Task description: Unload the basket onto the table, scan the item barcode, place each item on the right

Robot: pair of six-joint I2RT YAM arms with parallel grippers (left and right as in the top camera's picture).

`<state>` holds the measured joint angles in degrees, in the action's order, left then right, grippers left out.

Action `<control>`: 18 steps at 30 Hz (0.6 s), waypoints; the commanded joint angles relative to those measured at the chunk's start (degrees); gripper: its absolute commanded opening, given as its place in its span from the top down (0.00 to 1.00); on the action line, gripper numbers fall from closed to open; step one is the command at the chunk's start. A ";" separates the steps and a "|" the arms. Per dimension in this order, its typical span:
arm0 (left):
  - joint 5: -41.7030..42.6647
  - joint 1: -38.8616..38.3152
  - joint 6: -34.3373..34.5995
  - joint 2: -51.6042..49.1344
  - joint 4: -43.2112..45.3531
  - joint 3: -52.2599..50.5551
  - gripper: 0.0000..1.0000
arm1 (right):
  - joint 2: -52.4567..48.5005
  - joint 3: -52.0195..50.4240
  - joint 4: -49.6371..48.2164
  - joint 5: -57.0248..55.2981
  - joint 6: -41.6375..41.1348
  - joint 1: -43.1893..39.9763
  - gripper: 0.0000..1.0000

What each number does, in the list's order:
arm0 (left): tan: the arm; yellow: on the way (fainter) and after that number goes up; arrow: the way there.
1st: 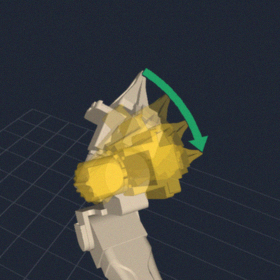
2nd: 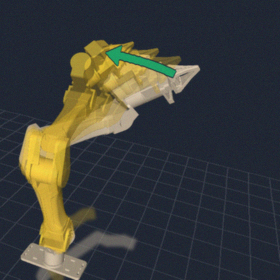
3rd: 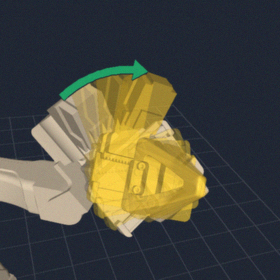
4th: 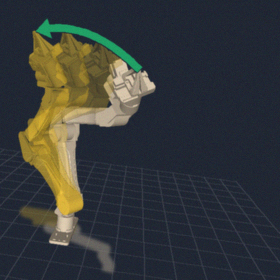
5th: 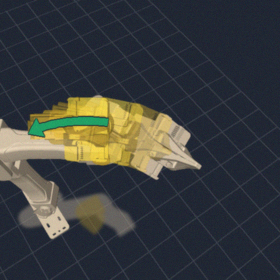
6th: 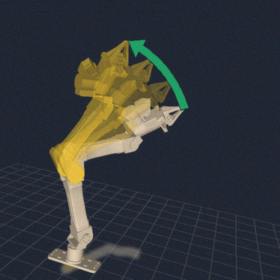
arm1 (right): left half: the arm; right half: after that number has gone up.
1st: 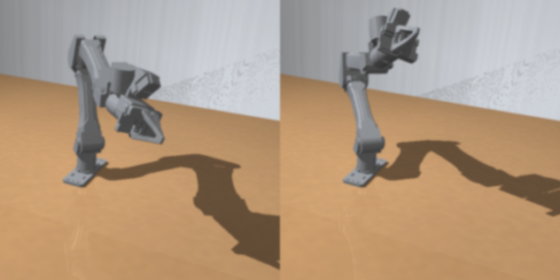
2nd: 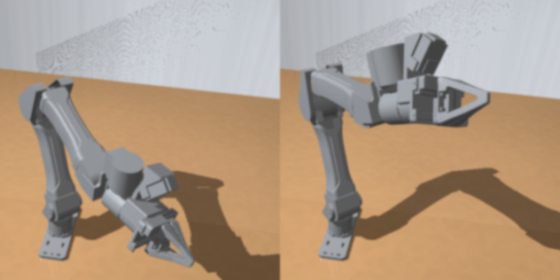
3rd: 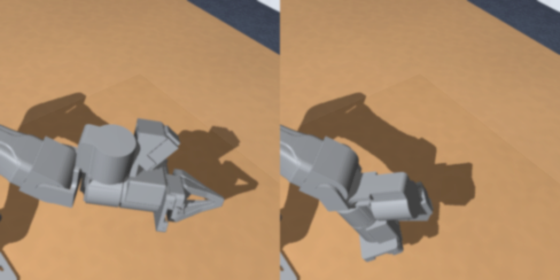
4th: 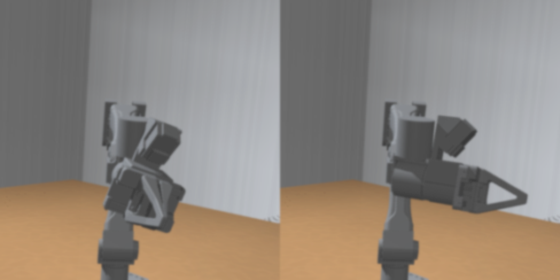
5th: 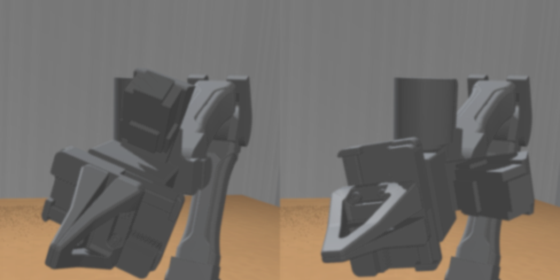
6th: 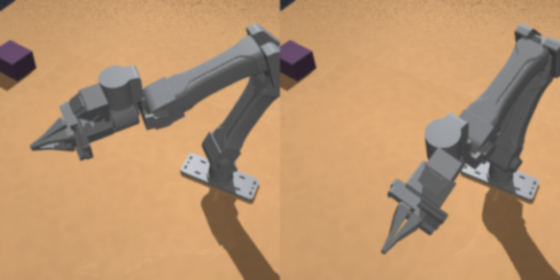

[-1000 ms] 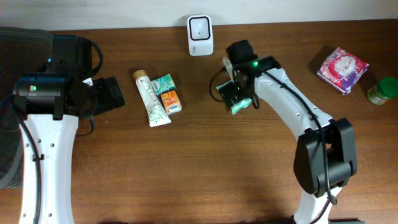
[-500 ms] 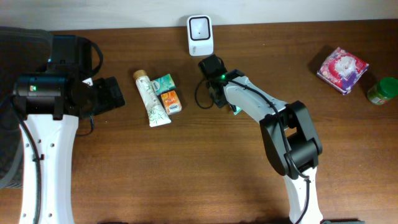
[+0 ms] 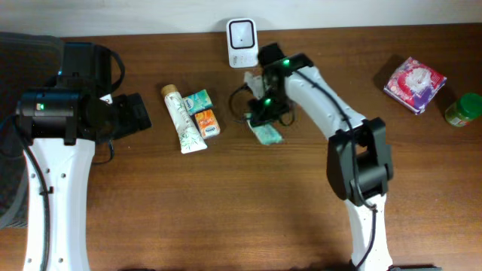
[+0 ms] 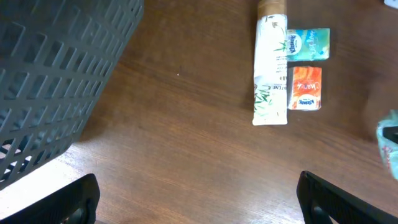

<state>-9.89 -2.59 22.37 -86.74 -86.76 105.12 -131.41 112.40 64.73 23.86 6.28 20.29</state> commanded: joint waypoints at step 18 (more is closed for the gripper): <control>-0.26 0.15 0.76 0.68 0.11 0.31 0.01 | 0.22 11.26 19.71 -6.49 -5.27 -12.66 0.25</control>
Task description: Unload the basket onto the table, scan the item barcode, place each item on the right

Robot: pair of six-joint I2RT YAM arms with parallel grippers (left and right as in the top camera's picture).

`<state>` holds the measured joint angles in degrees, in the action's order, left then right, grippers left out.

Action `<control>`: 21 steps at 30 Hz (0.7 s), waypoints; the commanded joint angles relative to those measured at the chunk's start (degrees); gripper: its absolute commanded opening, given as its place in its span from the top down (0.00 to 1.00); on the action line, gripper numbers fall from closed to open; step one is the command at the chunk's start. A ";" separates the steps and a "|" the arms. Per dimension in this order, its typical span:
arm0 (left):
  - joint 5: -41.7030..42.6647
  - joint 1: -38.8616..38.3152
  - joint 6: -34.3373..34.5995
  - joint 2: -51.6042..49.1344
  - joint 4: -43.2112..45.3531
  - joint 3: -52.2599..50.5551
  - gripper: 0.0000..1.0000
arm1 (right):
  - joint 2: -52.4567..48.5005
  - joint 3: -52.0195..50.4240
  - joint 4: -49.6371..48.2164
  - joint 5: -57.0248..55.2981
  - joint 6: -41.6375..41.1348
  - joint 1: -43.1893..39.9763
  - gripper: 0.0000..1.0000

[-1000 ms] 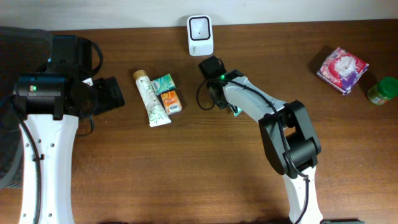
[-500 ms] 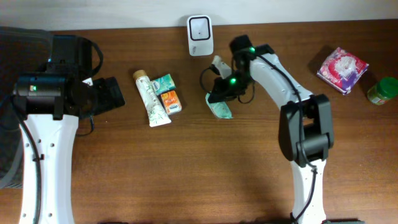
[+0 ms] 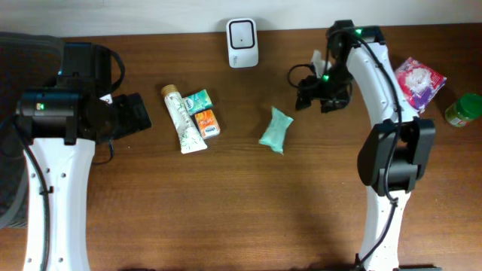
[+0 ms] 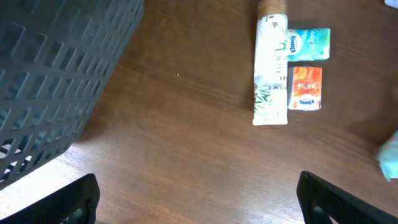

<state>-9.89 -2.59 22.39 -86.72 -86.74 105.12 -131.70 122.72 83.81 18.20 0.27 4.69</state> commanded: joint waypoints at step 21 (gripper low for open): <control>-0.26 0.15 0.74 0.66 0.09 0.31 0.01 | 0.07 -0.11 -9.07 -18.95 -28.26 21.84 0.20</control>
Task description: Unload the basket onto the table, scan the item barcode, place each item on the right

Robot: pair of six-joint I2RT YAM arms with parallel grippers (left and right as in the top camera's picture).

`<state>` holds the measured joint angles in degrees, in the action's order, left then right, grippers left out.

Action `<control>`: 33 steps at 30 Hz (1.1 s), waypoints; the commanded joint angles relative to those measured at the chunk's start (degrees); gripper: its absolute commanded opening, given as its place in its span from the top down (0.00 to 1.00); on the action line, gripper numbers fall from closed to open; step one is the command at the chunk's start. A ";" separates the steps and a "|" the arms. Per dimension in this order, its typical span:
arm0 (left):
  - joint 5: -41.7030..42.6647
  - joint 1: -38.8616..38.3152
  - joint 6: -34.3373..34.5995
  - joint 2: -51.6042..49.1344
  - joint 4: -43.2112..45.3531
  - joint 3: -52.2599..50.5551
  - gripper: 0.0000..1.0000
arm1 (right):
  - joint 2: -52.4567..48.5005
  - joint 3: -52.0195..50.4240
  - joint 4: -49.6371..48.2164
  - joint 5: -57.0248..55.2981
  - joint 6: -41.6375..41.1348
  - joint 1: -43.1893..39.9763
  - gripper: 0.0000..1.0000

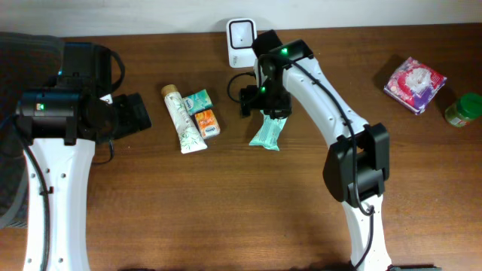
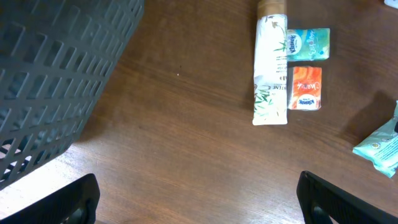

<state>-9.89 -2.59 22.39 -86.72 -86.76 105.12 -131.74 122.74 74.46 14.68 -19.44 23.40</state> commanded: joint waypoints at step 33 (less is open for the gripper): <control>-0.26 0.15 0.74 0.66 0.09 0.31 0.01 | 0.13 -23.21 -16.52 22.60 1.86 -18.36 0.73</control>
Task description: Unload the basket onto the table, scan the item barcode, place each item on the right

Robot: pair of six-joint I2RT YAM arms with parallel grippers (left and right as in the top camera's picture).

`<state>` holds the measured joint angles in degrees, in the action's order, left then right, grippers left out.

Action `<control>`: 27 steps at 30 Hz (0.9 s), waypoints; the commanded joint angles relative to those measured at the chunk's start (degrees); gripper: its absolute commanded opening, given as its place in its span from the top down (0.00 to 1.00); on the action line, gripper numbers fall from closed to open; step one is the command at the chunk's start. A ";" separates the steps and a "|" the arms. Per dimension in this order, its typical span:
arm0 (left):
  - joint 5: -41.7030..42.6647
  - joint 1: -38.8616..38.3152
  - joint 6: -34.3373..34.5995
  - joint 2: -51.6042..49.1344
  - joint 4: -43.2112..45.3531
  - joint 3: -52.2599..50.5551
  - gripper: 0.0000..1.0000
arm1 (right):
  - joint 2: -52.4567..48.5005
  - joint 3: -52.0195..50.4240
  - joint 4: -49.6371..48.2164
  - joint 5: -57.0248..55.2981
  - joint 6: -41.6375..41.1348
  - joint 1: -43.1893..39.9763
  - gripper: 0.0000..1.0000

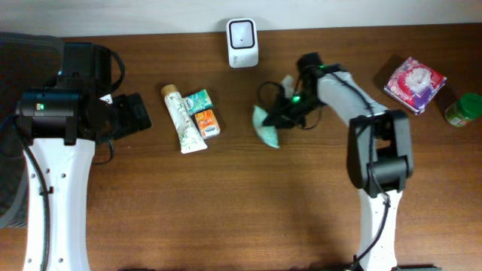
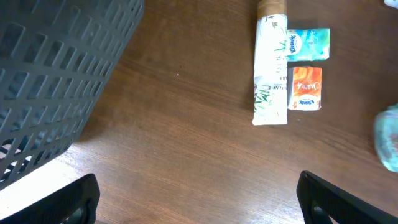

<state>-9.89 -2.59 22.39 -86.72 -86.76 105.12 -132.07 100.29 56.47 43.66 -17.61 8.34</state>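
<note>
The white barcode scanner [image 1: 242, 32] stands at the table's back edge. Below and to its right, a teal packet [image 1: 265, 126] is tilted at the tip of my right gripper [image 1: 286, 111], which looks shut on the packet's upper end. The same packet [image 2: 388, 142] shows blurred at the right edge of the left wrist view. My left gripper [image 1: 134, 113] hangs over the left part of the table, open, with nothing between its fingers [image 2: 78, 198].
A bamboo-print tube [image 1: 183, 119], a teal tissue pack [image 1: 198, 100] and an orange pack [image 1: 207, 123] lie together left of centre. A pink package [image 1: 414, 83] and a green jar [image 1: 463, 109] sit far right. A dark mesh basket [image 2: 56, 74] stands at the left.
My right gripper has moved from just below the scanner to the right and a little lower. The teal packet now hangs tilted at its tip. The left arm has not moved.
My right gripper was first over the teal packet below the scanner. Then it was far to the right and the packet lay alone on the table. Then it was back at the packet under the scanner, and now it holds it tilted to the scanner's lower right.
</note>
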 commanded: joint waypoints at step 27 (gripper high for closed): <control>-0.26 0.15 0.74 0.66 0.11 0.31 0.01 | 0.44 5.73 8.17 -55.12 7.72 12.59 0.39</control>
<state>-9.89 -2.59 22.37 -86.72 -86.70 105.12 -132.07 108.12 65.63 -6.94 -9.26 20.95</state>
